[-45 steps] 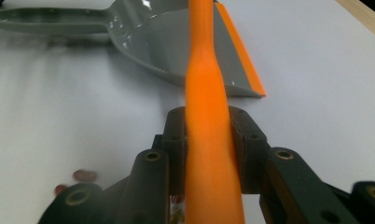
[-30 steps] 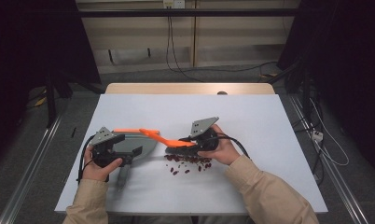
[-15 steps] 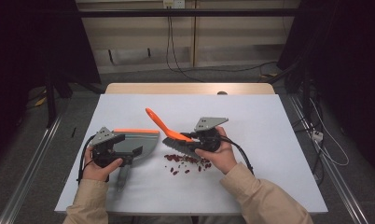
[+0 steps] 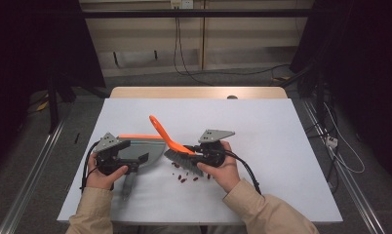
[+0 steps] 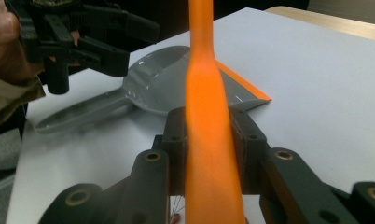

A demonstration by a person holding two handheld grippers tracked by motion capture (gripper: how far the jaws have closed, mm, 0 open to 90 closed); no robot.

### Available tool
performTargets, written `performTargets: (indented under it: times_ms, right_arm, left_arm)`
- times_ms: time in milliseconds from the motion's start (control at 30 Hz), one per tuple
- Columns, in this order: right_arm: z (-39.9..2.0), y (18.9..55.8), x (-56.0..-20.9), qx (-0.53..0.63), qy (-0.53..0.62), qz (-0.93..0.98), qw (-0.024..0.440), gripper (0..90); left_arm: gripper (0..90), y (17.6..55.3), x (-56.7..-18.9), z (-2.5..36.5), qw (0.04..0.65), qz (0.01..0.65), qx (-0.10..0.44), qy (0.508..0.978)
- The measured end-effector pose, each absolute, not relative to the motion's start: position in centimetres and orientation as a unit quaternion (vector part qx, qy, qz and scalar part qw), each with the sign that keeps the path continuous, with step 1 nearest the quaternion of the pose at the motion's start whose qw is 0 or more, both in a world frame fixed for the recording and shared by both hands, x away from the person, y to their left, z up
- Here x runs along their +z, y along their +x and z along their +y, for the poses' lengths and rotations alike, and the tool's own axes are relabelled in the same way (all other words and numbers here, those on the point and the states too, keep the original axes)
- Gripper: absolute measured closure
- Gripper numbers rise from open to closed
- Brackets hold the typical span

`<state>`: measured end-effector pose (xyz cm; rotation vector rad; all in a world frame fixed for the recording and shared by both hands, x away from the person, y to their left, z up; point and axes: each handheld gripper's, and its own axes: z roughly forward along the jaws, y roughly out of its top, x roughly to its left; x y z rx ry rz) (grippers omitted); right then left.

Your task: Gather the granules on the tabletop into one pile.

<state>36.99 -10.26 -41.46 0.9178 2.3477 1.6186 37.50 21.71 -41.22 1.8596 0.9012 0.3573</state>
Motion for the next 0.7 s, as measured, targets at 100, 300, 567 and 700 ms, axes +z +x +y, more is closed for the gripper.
performTargets:
  times_ms: [100, 300, 567, 700]
  right_arm:
    - [-10.0, 36.7, -41.5, 0.544, 0.314, 0.775, 0.071, 71.2]
    - [-9.4, 36.3, -42.0, 0.546, 0.328, 0.769, 0.059, 71.1]
    - [-8.6, 35.8, -42.2, 0.548, 0.341, 0.762, 0.045, 71.1]
    - [-8.1, 35.6, -42.4, 0.546, 0.340, 0.764, 0.045, 71.1]
  left_arm:
    - [8.1, 37.5, -41.2, 21.7, 0.497, 0.373, 0.148, 0.770]
    - [8.1, 37.5, -41.2, 21.7, 0.497, 0.373, 0.148, 0.770]
    - [8.2, 37.5, -41.2, 21.7, 0.496, 0.372, 0.149, 0.770]
    - [8.1, 37.5, -41.2, 21.7, 0.496, 0.373, 0.149, 0.770]
